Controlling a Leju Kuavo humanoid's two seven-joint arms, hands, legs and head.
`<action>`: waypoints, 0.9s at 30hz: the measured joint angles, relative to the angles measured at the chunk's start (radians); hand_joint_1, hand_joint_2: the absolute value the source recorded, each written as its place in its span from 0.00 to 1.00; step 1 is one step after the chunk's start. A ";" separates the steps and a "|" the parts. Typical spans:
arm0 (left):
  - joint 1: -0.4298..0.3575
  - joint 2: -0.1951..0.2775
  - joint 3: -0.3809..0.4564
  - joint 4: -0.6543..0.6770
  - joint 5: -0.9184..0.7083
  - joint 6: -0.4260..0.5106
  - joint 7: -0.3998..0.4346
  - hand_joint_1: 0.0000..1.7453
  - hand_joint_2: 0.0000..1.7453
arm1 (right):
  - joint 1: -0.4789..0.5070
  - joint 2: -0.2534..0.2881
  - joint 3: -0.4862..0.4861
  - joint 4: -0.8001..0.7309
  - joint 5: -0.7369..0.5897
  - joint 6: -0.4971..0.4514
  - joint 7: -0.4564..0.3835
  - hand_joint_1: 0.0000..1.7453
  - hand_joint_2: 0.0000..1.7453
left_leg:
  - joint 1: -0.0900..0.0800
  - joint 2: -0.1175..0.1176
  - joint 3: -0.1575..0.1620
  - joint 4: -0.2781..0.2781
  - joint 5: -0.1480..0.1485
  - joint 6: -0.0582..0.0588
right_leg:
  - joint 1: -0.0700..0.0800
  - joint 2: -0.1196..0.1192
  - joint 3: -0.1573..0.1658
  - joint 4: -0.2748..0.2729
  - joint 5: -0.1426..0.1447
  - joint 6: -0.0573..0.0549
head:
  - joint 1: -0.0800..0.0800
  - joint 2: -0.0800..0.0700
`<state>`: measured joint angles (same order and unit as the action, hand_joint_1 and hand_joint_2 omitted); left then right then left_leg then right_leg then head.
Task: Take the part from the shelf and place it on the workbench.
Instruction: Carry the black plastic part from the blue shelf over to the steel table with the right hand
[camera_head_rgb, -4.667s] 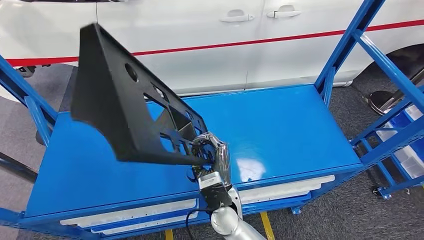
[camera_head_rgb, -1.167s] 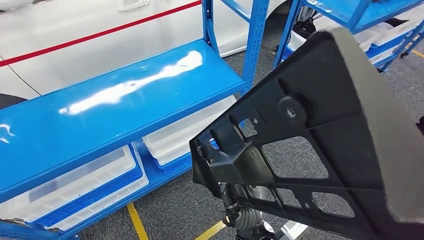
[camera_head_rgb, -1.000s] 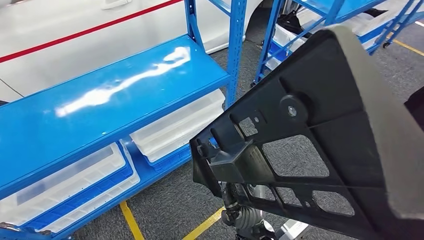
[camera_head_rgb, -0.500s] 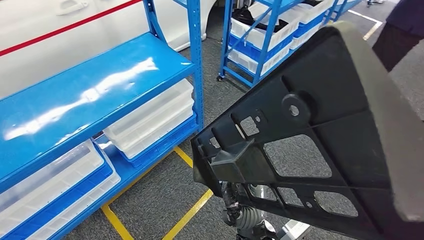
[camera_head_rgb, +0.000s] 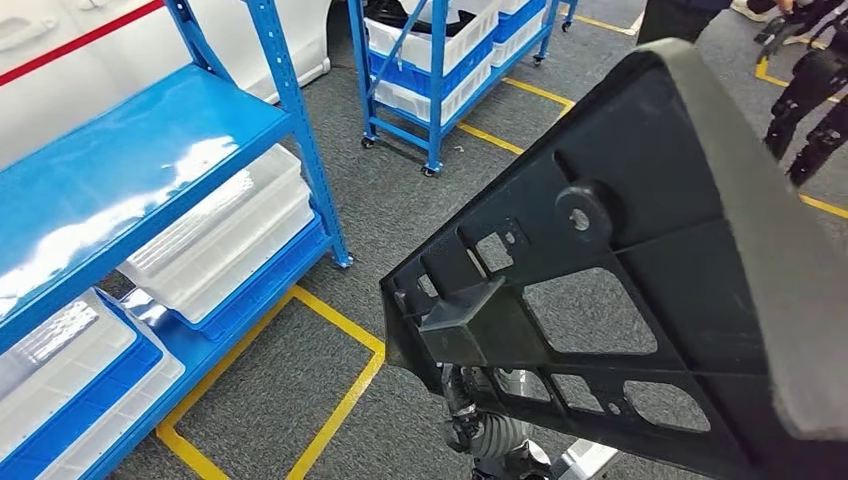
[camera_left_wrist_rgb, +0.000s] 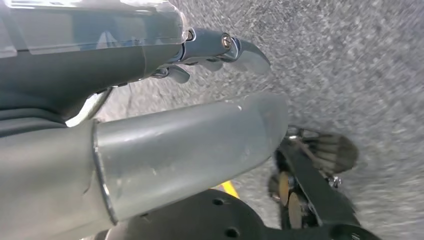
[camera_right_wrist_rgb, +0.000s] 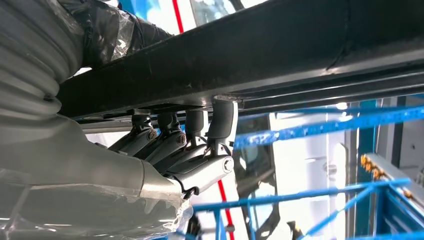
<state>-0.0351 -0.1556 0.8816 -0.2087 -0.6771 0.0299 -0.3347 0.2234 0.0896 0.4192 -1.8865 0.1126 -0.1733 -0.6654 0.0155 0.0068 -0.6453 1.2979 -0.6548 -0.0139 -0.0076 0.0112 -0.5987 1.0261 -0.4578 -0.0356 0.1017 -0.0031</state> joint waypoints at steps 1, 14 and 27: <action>-0.001 0.000 0.000 0.000 0.000 0.000 0.000 0.00 0.00 | 0.000 0.000 0.000 0.000 0.000 0.000 0.000 1.00 1.00 | -0.001 -0.002 0.020 -0.005 0.019 0.005 | 0.003 0.013 -0.017 0.003 0.011 0.000 | 0.000 0.000; 0.002 0.005 0.008 0.000 -0.009 0.009 -0.008 0.00 0.00 | 0.003 -0.004 0.002 0.005 0.019 -0.040 -0.005 1.00 1.00 | -0.011 0.005 0.183 -0.339 0.137 0.060 | -0.005 0.003 -0.137 0.216 -0.101 0.052 | 0.000 0.000; 0.005 0.007 0.033 0.000 -0.022 0.025 -0.021 0.00 0.00 | 0.098 -0.005 -0.058 0.031 -0.028 -0.128 -0.030 1.00 1.00 | -0.004 0.052 0.101 -0.218 0.082 0.000 | -0.011 -0.037 0.061 -0.013 -0.051 0.015 | -0.001 0.000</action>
<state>-0.0297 -0.1482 0.9151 -0.2087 -0.6988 0.0552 -0.3553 0.3217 0.0843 0.3609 -1.8558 0.0843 -0.3011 -0.6953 0.0111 0.0589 -0.5447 1.0801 -0.5725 -0.0136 -0.0185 -0.0254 -0.5375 1.0136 -0.5089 -0.0205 0.1008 -0.0030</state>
